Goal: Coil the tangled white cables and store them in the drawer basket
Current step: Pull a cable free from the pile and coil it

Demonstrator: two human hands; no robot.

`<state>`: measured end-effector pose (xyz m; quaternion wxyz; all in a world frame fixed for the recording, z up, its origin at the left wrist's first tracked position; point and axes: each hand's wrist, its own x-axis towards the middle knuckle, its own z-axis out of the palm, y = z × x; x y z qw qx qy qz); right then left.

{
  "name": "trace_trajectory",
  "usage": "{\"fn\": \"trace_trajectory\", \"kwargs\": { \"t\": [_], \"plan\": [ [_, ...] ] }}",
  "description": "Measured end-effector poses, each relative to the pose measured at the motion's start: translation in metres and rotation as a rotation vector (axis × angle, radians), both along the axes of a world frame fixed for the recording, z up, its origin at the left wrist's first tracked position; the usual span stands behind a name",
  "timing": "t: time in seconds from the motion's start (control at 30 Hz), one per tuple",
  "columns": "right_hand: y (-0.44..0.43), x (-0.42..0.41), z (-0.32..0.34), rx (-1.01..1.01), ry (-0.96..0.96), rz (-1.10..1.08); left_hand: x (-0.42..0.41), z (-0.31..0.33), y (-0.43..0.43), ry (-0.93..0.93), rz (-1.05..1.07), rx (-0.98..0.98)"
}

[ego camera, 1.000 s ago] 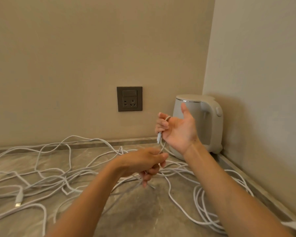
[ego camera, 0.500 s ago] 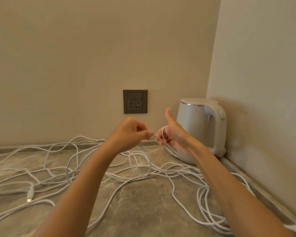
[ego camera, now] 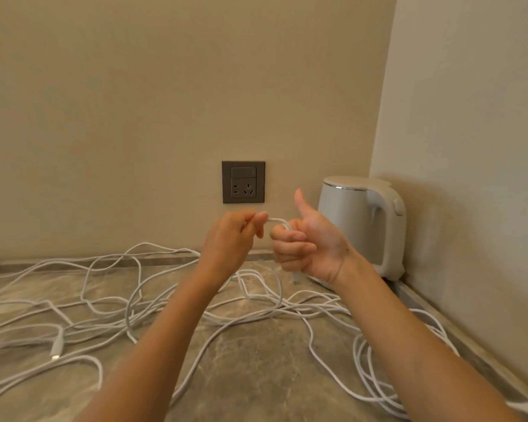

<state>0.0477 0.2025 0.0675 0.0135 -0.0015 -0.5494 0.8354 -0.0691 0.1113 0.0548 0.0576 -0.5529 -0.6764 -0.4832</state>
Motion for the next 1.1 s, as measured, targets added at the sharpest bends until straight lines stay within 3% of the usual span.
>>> {"fn": "trace_trajectory", "kwargs": {
  "t": [0.1, 0.2, 0.37, 0.5, 0.7, 0.9, 1.1],
  "plan": [
    [0.004, 0.002, 0.002, -0.261, 0.137, -0.014, 0.004, -0.010, 0.005, -0.123, -0.102, -0.167],
    [0.005, 0.005, 0.003, -0.466, 0.247, -0.179, 0.018, -0.021, 0.010, -0.074, -0.159, -0.355],
    [0.010, 0.006, 0.000, -0.562, 0.331, -0.479, 0.037, -0.021, 0.011, -0.084, -0.241, -0.626],
    [0.010, 0.003, 0.000, -0.415, 0.273, -0.687, 0.039, -0.013, 0.003, -0.070, -0.300, -0.740],
    [0.012, -0.005, -0.008, 0.096, 0.119, -0.922, 0.036, 0.003, -0.008, -0.036, -0.331, -0.741],
    [0.005, -0.006, -0.015, 0.577, -0.086, -0.815, 0.025, 0.012, -0.010, 0.005, -0.255, -0.495],
    [0.000, -0.009, -0.014, 0.724, -0.220, -0.565, 0.014, 0.009, -0.006, 0.020, -0.095, -0.136]
  ]
}}
